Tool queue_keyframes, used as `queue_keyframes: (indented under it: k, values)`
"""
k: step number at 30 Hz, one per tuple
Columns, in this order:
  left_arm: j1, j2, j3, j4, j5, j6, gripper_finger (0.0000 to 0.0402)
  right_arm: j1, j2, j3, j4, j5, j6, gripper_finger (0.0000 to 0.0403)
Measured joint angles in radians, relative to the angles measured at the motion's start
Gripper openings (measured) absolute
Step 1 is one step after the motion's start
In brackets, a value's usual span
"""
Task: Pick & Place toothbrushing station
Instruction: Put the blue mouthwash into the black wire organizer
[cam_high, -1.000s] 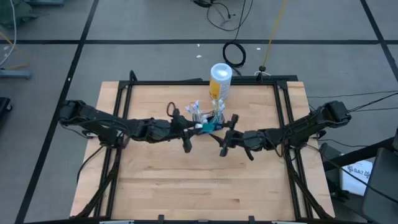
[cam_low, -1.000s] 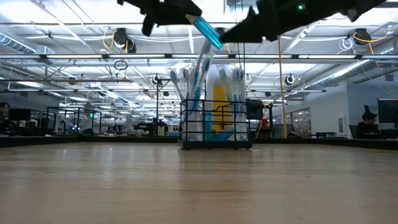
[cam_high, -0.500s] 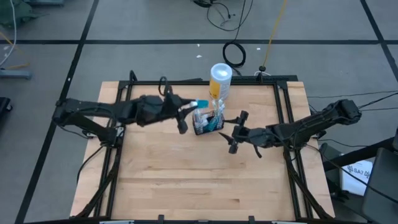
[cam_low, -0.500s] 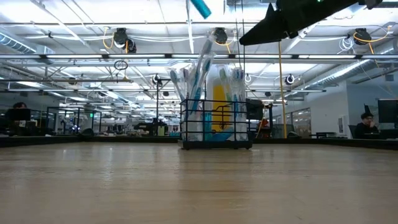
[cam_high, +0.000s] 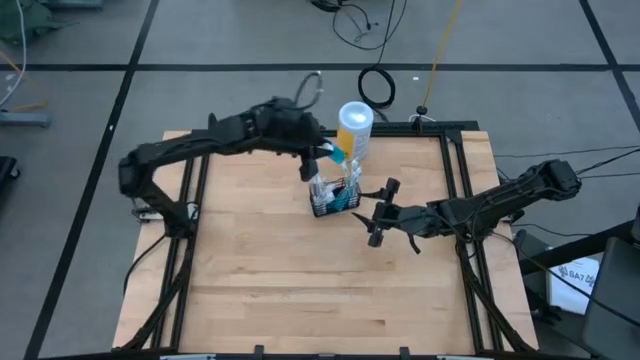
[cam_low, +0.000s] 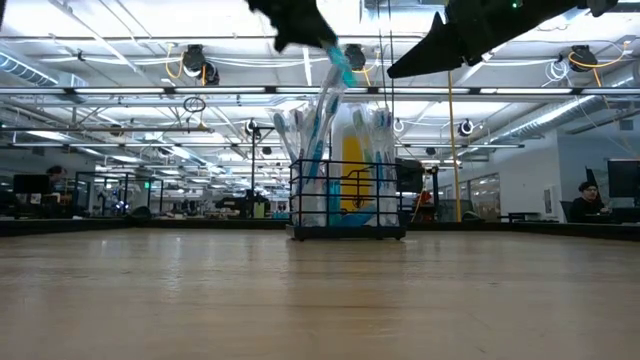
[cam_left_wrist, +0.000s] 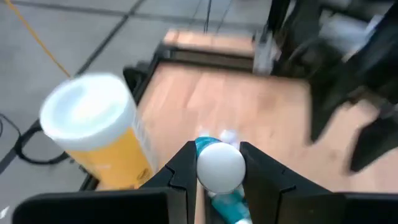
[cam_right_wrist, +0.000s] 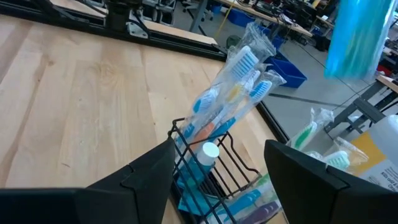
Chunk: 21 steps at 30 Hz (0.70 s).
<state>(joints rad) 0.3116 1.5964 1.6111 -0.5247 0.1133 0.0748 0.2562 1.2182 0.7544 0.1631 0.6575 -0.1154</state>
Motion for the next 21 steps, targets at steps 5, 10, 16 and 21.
queue_keyframes:
  k: [5, 10, 16, 21]
  values:
    - [0.062, 0.074, -0.001, -0.006, 0.052, 0.087, 0.0089, 0.000, 0.000, 0.000, -0.003, -0.004, 0.006, 0.0240]
    - [0.105, 0.106, -0.002, -0.029, 0.096, 0.089, 0.0089, 0.000, 0.000, 0.000, -0.005, -0.004, 0.007, 0.0240]
    - [0.107, 0.093, -0.001, -0.034, 0.090, 0.098, 0.0089, 0.000, 0.000, 0.000, -0.017, -0.004, 0.007, 0.0240]
    - [0.096, 0.126, 0.000, -0.108, 0.085, -0.006, 0.0089, 0.000, 0.000, 0.000, -0.018, -0.004, 0.007, 0.0240]
